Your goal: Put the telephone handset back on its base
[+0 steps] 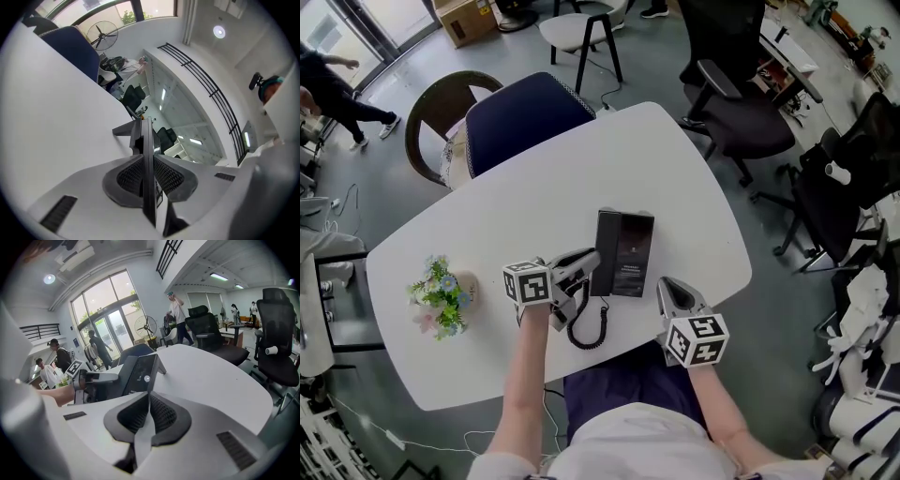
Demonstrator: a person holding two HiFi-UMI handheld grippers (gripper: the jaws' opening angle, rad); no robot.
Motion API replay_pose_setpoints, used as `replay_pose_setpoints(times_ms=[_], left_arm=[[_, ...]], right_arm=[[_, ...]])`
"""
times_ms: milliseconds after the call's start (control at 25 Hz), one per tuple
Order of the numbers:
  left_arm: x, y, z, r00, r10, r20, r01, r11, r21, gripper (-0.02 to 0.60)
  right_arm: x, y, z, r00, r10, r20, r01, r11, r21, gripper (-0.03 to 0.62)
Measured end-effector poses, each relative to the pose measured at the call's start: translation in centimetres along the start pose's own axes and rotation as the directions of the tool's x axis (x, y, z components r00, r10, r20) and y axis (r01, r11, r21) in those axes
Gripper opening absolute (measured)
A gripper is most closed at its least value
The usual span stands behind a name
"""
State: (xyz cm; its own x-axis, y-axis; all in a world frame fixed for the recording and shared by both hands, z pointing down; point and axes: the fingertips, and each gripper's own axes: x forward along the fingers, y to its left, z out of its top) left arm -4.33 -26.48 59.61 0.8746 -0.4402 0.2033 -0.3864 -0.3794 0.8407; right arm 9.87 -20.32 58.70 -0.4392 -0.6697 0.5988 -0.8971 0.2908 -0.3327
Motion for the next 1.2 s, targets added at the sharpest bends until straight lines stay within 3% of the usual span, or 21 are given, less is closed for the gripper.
replay_pose_setpoints(times_ms=[240, 440, 760, 1040, 1200], left_arm=[[0.3, 0.2, -0.2, 0.999, -0.042, 0.030, 0.043, 0.998, -0.046, 0.077], [0.6, 0.4, -0.2, 1.000, -0.001, -0.009, 0.002, 1.000, 0.023, 0.078], [0.8, 0.9, -0.2, 0.999, 0.045, 0.001, -0.045, 0.999, 0.025, 0.090], [0.0, 1.8, -0.2, 0.985, 0.168, 0.034, -0.169, 0.985, 0.028, 0.137], [-0.7, 1.5, 0.4, 0.974, 0.208, 0.094, -0.209, 0.978, 0.000, 0.167]], right_arm=[[0.2, 0.3, -0.1, 1.000, 0.002, -0.008, -0.002, 1.000, -0.004, 0.035], [0.2, 0.6, 0.0, 1.000, 0.007, -0.012, -0.007, 1.000, -0.011, 0.036], [0.4, 0.9, -0.1, 1.000, 0.014, -0.013, -0.014, 1.000, -0.017, 0.036], [-0.3, 1.1, 0.2, 1.000, 0.017, 0.007, -0.017, 1.000, -0.014, 0.035], [-0.8, 0.9, 0.8, 0.999, 0.017, 0.034, -0.017, 1.000, -0.010, 0.036]])
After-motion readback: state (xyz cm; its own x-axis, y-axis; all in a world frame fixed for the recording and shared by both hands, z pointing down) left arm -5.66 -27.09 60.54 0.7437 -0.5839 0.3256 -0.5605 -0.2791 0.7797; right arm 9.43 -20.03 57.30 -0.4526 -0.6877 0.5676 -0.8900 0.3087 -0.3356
